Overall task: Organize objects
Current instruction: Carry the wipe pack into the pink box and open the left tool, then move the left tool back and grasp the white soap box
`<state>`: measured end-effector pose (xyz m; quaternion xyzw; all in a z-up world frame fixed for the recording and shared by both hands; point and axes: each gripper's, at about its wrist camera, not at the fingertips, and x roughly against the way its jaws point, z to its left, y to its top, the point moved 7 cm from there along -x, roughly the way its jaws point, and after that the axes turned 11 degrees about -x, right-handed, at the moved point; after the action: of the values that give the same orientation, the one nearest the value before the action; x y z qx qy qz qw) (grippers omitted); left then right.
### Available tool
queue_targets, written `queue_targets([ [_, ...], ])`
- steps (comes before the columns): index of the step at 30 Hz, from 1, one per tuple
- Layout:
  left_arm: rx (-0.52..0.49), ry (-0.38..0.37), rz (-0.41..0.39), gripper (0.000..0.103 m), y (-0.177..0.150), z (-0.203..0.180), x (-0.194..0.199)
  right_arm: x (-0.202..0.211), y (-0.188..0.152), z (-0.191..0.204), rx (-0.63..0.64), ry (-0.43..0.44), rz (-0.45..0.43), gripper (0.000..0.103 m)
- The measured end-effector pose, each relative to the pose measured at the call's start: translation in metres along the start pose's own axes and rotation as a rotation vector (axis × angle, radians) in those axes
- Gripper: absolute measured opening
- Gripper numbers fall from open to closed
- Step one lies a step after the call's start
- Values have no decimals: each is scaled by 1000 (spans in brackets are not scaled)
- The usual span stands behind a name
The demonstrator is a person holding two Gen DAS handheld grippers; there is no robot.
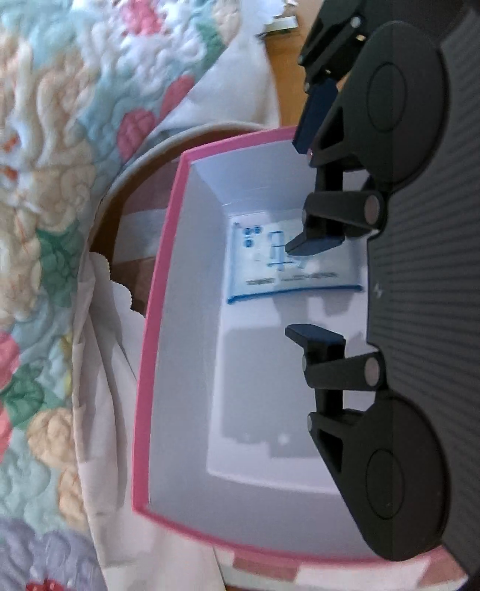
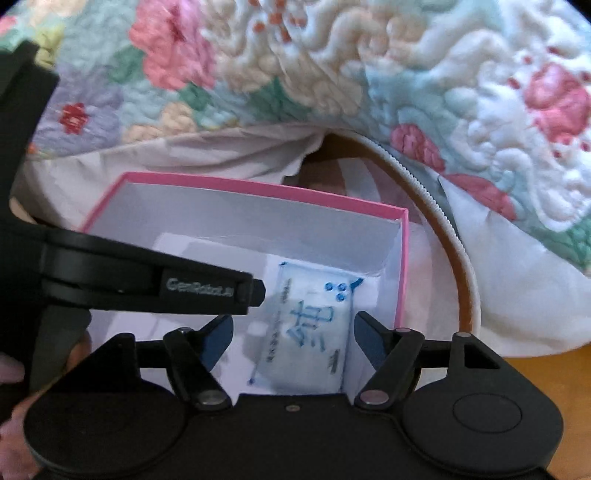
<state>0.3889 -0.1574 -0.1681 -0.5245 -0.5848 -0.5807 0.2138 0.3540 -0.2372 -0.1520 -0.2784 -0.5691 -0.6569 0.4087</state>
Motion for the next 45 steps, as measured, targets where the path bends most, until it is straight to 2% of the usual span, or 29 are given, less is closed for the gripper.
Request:
queue_targets([
  [6,-20,-42,-10,42,-29,-2,71,50,-19,17,-8,76,6,77],
  [11,-136,28,-14,45,-49,0,137,107,-31,42,34,139,-9,77],
  [15,-187,42,-15,50,-66,-3,186,155,-43,59,97,173,-25,77],
  [19,-232,100,-2,53,-89,-8,219,197,-58,77,170,207,-29,77],
  [22,-241,102,22,54,-112,-12,236,220,-74,88,230,217,-26,80],
  [27,-246,101,66,57,-153,-12,242,241,-107,101,320,250,-3,82],
  [33,-242,77,106,58,-194,-9,232,243,-154,119,404,313,58,87],
  [39,-228,37,115,58,-226,-11,212,220,-198,122,453,320,96,87],
  [45,-168,6,127,58,-248,-18,179,190,-223,112,445,329,111,87],
])
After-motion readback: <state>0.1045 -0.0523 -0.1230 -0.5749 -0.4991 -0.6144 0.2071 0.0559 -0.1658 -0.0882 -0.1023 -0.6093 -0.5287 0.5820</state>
